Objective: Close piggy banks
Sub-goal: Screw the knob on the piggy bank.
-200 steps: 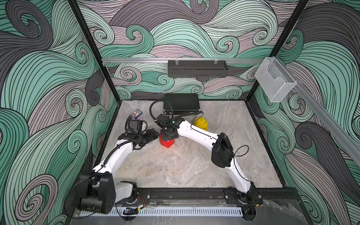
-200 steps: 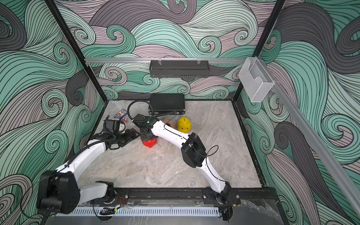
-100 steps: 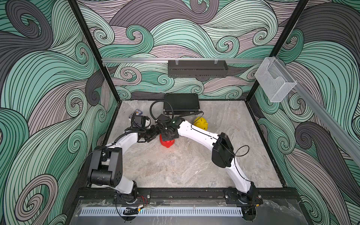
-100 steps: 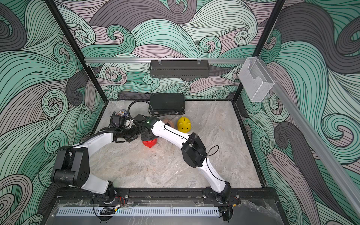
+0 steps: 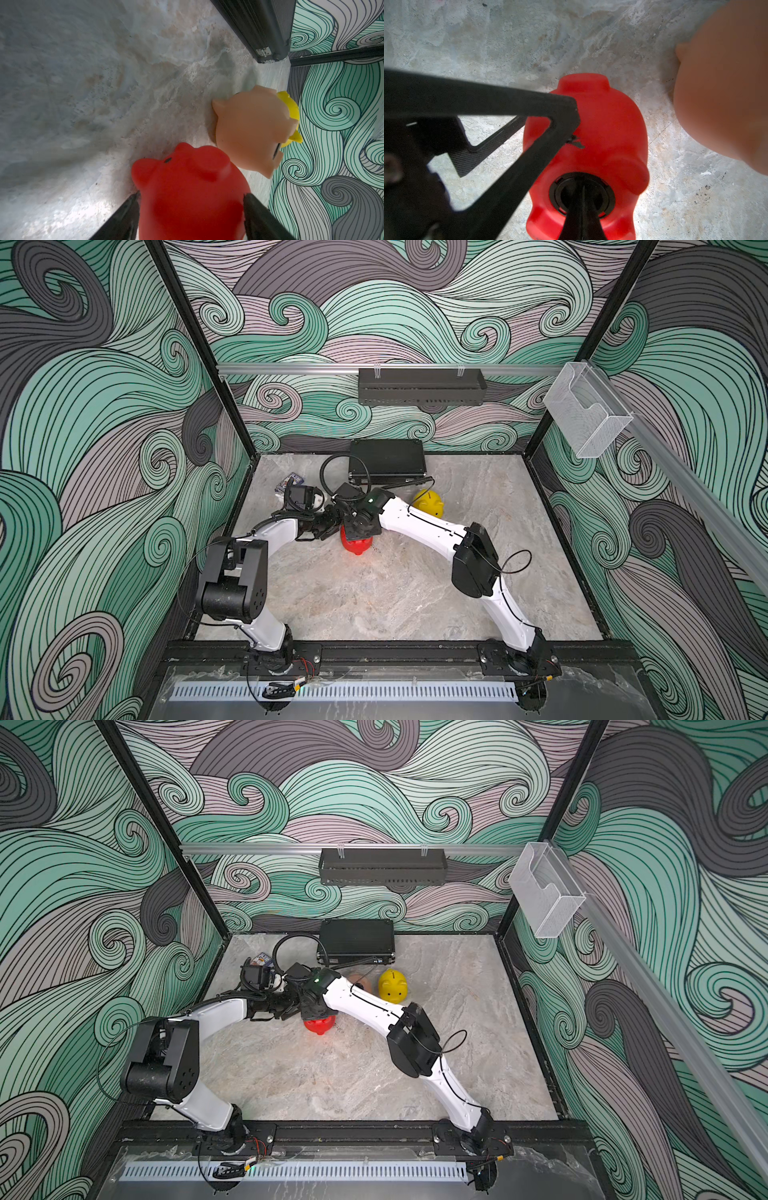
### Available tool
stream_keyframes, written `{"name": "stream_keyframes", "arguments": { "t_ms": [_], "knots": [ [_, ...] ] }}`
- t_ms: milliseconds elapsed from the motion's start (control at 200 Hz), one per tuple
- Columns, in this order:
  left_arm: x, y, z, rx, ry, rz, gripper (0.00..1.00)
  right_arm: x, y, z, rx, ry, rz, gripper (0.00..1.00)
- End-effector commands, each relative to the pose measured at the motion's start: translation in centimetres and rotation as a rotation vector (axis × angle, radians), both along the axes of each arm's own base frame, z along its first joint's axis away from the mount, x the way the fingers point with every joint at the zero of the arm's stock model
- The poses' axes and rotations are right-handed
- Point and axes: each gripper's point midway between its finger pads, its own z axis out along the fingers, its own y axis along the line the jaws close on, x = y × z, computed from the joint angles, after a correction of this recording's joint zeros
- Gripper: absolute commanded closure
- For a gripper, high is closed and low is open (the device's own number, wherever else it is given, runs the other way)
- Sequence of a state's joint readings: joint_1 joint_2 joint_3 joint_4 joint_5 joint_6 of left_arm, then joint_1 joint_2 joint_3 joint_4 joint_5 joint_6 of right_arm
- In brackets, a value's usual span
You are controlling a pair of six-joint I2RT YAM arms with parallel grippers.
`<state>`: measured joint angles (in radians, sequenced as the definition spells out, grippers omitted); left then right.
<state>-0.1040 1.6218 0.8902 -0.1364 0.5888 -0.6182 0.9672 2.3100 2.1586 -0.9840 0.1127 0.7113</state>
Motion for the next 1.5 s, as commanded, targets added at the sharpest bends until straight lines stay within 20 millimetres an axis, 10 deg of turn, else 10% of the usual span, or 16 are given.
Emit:
{"name": "stream_keyframes", "arguments": {
  "t_ms": [0, 1496],
  "knots": [
    [-1.7, 0.2, -2.5, 0.035, 0.105, 0.006, 0.26, -0.9, -2.2, -2.9, -0.098, 0.075, -0.031, 1.00],
    [-2.9, 0.6, -3.8, 0.051, 0.159, 0.021, 0.30, -0.8, -2.0, -1.4, 0.067, 0.289, -0.510, 1.00]
  ]
}}
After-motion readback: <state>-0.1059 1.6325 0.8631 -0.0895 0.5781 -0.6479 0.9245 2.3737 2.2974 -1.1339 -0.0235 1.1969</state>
